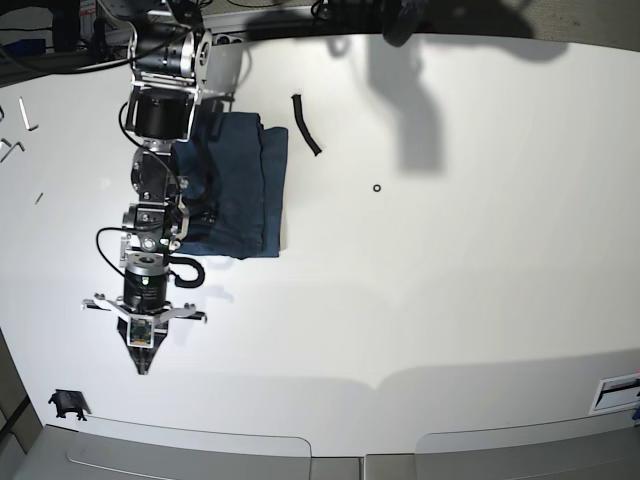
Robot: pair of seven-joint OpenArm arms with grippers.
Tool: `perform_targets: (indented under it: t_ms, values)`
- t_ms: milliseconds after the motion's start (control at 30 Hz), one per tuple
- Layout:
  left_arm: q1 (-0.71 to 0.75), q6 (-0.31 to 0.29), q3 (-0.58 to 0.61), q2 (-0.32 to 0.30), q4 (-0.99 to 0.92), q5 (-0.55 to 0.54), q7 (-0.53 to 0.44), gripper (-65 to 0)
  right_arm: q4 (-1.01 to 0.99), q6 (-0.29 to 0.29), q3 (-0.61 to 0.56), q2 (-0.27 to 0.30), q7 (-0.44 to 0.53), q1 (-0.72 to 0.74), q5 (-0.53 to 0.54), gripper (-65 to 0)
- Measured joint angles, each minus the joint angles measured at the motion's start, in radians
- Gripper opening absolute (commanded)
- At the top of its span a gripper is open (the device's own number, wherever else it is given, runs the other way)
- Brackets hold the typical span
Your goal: Fold the T-shirt properly
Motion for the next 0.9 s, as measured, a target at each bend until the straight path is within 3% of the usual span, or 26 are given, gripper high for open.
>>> perform_targets:
  t_ms: [133, 267, 333, 400, 433, 467, 567, 767, 900]
  values:
    - [0.000, 0.000, 0.000, 0.000, 0.000, 0.000, 0.000, -56.9, 0.000, -0.112, 0.000, 0.000, -0.016, 0.000, 0.002, -65.0]
    - [0.000, 0.000, 0.000, 0.000, 0.000, 0.000, 0.000, -56.9, 0.001, -0.263, -0.003, 0.000, -0.033, 0.000, -0.001, -65.0]
    - [0.000, 0.000, 0.000, 0.000, 0.000, 0.000, 0.000, -56.9, 0.012, -0.389, -0.016, -0.001, -0.097, 0.000, 0.005, -65.0]
    - [0.000, 0.000, 0.000, 0.000, 0.000, 0.000, -0.001, -56.9, 0.041, -0.554, -0.039, 0.001, -0.148, -0.003, 0.010, -65.0]
    - [0.000, 0.000, 0.000, 0.000, 0.000, 0.000, 0.000, -56.9, 0.056, -0.651, -0.053, 0.002, -0.166, -0.003, -0.010, -65.0]
    - [0.000, 0.000, 0.000, 0.000, 0.000, 0.000, -0.001, -56.9, 0.073, -0.706, -0.069, 0.002, -0.180, -0.003, -0.055, -65.0]
    - [0.000, 0.000, 0.000, 0.000, 0.000, 0.000, 0.000, -56.9, 0.123, -0.674, -0.126, 0.016, -0.248, -0.004, -0.274, -65.0]
    - [0.000, 0.000, 0.000, 0.000, 0.000, 0.000, 0.000, -56.9, 0.162, -0.674, -0.318, 0.034, -0.443, -0.006, -0.578, -65.0]
    - [0.000, 0.000, 0.000, 0.000, 0.000, 0.000, 0.000, -56.9, 0.163, -0.674, -0.465, 0.038, -0.473, -0.006, -0.641, -65.0]
